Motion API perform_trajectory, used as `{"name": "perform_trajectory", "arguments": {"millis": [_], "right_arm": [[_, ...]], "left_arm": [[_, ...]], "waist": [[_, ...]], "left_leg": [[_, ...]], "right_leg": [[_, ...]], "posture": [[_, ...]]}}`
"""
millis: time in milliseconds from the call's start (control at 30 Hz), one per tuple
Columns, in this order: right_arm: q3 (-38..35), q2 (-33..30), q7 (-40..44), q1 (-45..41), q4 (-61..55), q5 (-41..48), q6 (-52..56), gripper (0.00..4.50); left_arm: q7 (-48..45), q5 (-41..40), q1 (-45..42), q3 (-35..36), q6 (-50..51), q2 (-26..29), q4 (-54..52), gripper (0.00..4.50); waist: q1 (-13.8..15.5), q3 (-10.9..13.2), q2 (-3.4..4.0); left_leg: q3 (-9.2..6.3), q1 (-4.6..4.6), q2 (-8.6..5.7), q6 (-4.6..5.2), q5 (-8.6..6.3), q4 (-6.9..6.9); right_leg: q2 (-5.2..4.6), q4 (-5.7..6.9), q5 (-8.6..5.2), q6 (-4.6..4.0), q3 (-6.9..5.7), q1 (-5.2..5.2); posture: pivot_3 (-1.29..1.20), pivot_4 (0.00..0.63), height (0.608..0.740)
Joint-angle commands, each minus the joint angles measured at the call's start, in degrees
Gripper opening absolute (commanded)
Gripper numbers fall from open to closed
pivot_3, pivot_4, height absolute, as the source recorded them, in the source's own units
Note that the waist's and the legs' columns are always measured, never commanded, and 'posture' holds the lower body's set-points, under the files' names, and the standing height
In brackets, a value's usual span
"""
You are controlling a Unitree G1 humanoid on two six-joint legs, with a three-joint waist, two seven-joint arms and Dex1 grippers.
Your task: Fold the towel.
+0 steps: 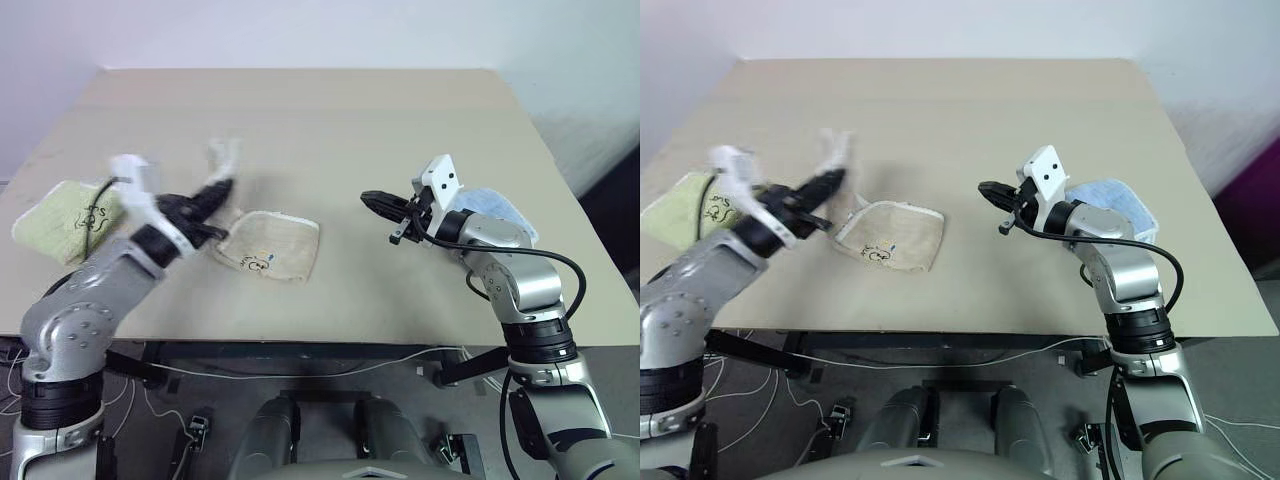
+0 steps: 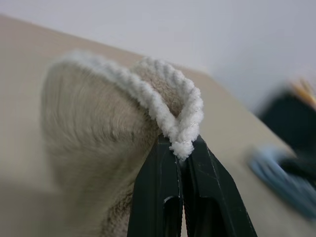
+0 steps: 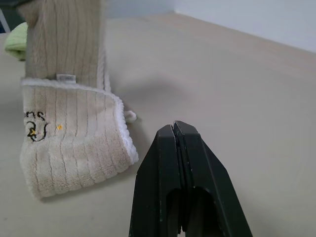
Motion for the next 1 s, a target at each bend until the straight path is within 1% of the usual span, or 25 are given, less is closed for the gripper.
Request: {"name": "perform_trajectory", "arguments": {"millis": [33, 133, 233, 500, 733, 833, 933, 1000], "right_arm": [[-1.67, -0.19, -0.69, 0.07, -2.87, 0.69, -0.73, 0.0], [-1.8, -0.19, -1.12, 0.49, -3.37, 0.77, -0.7, 0.0], [-1.85, -0.22, -1.44, 0.79, -3.78, 0.9, -0.64, 0.0], [-1.54, -0.16, -1.84, 1.26, -4.71, 1.29, -0.32, 0.0], [-1.01, -0.26, -1.4, 1.0, -4.89, 1.47, -0.15, 0.0], [-0.75, -0.22, -1.2, 0.7, -4.83, 1.41, -0.14, 0.0], [-0.5, -0.13, -0.98, 0.44, -4.79, 1.42, -0.1, 0.0], [-0.24, 0.0, -0.78, 0.38, -4.85, 1.42, -0.05, 0.0]], "left_arm": [[-10.08, 8.63, -0.22, -7.33, -1.05, 4.38, -3.85, 0.03], [-16.78, 16.21, -0.25, -14.77, -1.84, 8.03, -4.54, 0.03], [-18.88, 21.78, -0.64, -18.07, -1.79, 8.82, -2.62, 0.03], [-19.1, 32.75, 0.06, -20.07, -1.58, 7.6, 3.03, 0.03], [-20.77, 33.89, 2.15, -17.82, -1.91, 4.52, 1.91, 0.03], [-21.41, 31.04, 3.13, -13.81, -2.0, 2.59, 1.06, 0.73], [-22.67, 26.57, 4.24, -8.52, -1.42, 0.85, -0.5, 1.74], [-22.96, 25.6, 5.44, -5.74, -1.4, 0.81, -0.97, 2.42]], "waist": [[-0.15, 0.03, 0.06], [-0.08, 0.07, 0.11], [0.01, 0.08, 0.13], [0.1, 0.1, 0.11], [0.08, 0.09, 0.11], [0.1, 0.09, 0.11], [0.11, 0.09, 0.1], [0.08, 0.09, 0.1]], "left_leg": [[0.02, 0.01, 0.0, -0.01, 0.01, -0.04], [0.05, 0.02, 0.04, -0.06, 0.04, -0.16], [0.06, 0.02, 0.04, -0.06, 0.05, -0.18], [0.04, 0.01, 0.05, -0.05, 0.05, -0.18], [0.02, 0.01, 0.05, -0.05, 0.05, -0.18], [0.02, 0.01, 0.06, -0.05, 0.05, -0.18], [0.01, 0.01, 0.06, -0.05, 0.05, -0.17], [0.01, 0.01, 0.06, -0.05, 0.04, -0.17]], "right_leg": [[0.0, 0.0, 0.0, 0.0, 0.03, -0.02], [0.02, 0.0, 0.0, -0.01, 0.05, -0.07], [0.02, -0.02, 0.0, -0.01, 0.05, -0.08], [-0.01, -0.02, 0.0, 0.0, 0.04, -0.08], [-0.02, -0.02, 0.0, 0.01, 0.05, -0.08], [-0.03, -0.02, 0.0, 0.01, 0.05, -0.08], [-0.05, -0.02, 0.0, 0.01, 0.04, -0.08], [-0.05, -0.02, 0.0, 0.01, 0.05, -0.08]], "posture": [[0.0, 0.15, 0.74], [0.0, 0.15, 0.74], [0.0, 0.15, 0.74], [0.0, 0.15, 0.74], [0.0, 0.15, 0.74], [0.0, 0.15, 0.74], [0.0, 0.15, 0.74], [0.0, 0.15, 0.74]]}}
